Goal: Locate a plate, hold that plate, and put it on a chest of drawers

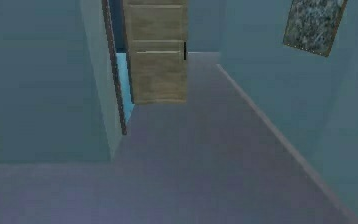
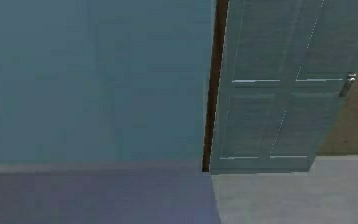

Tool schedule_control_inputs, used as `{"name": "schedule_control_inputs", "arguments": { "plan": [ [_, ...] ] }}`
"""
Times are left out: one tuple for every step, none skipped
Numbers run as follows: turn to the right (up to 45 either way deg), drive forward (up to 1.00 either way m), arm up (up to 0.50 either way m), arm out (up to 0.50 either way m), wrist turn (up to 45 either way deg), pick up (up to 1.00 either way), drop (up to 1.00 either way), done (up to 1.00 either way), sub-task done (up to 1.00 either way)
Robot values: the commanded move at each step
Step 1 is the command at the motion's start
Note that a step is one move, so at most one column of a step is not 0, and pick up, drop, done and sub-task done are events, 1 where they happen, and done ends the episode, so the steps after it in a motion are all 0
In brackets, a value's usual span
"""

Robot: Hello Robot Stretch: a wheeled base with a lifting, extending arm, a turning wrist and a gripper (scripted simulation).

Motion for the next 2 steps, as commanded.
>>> {"name": "schedule_control_inputs", "arguments": {
  "plan": [
    [0.0,1.00,0.00,0.00,0.0,0.00,0.00,0.00,0.00],
    [0.0,1.00,0.00,0.00,0.0,0.00,0.00,0.00,0.00]
  ]
}}
